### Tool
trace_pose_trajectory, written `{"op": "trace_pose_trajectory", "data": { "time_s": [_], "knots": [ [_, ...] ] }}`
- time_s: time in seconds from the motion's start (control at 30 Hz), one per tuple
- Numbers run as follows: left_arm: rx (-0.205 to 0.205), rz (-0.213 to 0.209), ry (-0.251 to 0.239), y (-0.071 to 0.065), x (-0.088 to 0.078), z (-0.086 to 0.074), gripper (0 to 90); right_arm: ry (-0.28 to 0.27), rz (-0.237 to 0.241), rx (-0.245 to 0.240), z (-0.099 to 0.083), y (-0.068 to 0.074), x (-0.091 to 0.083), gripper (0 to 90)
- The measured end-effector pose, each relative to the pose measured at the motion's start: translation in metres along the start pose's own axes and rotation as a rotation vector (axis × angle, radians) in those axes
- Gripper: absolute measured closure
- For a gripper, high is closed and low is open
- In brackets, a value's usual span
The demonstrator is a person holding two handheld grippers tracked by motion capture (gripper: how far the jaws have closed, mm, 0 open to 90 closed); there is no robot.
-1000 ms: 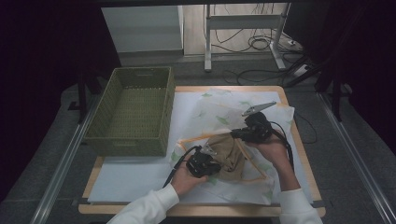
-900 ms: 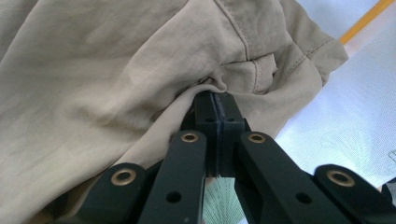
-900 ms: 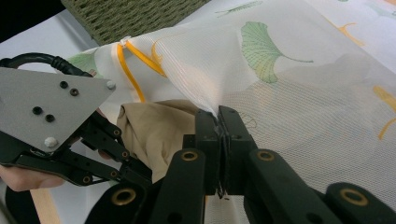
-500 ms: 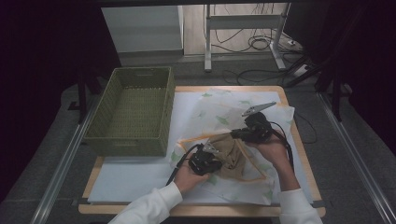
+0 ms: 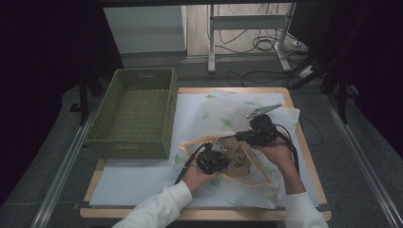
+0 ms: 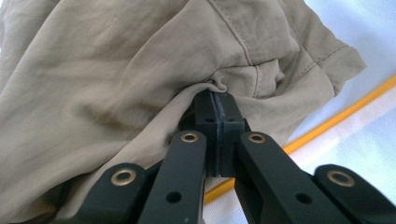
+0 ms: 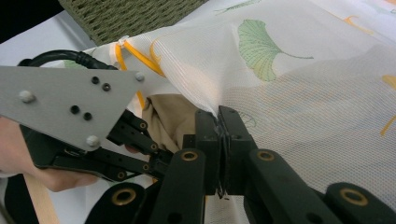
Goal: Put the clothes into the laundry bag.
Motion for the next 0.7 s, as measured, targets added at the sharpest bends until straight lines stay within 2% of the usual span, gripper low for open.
{"op": "trace_pose_trajectory", "data": {
  "time_s": [0.37,0.7],
  "knots": [
    [0.007,0.026,-0.006,-0.001,0.008,0.01,90.0,-0.005,-0.002,0.007,0.0,-0.001,-0.001,86.6],
    [0.014,0.055,-0.031,0.002,0.014,0.016,90.0,-0.01,-0.006,0.007,0.0,-0.001,-0.002,86.6]
  ]
}}
Point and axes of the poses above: each handheld gripper's, and its own axes: x roughly forward along the jaws, z roughly out of its top, y roughly to its left, the point moved 4 cm from there along x, roughly forward along the jaws, and after that the axes turned 15 degrees about -x, right-handed, at the moved point
